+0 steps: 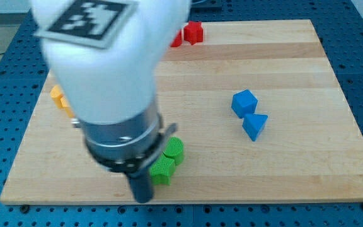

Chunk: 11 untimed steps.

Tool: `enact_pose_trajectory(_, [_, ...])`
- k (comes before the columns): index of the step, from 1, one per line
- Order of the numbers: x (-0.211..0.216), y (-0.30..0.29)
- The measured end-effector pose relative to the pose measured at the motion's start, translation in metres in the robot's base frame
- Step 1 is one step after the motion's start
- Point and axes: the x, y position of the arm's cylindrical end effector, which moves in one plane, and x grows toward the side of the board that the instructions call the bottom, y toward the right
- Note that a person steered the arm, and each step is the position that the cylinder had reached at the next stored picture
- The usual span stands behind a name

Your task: Separate the red blocks and green blocks

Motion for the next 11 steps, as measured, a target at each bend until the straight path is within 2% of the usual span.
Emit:
enact_pose_trajectory(2, [-0.019,0.038])
enact_pose_trajectory(3, [-0.047,0.051])
enact_pose_trajectory(4, [-0.058,0.063])
enact_pose_trajectory(6, [-0.033,0.085])
enact_pose_trajectory(7, [-0.057,0.124])
enact_pose_trajectory(8, [-0.070,0.107])
enact_pose_trajectory(9, [-0.029,0.143])
enact_pose_trajectory(10, [-0.009,0.076])
enact_pose_trajectory(11, [-0.023,0.045])
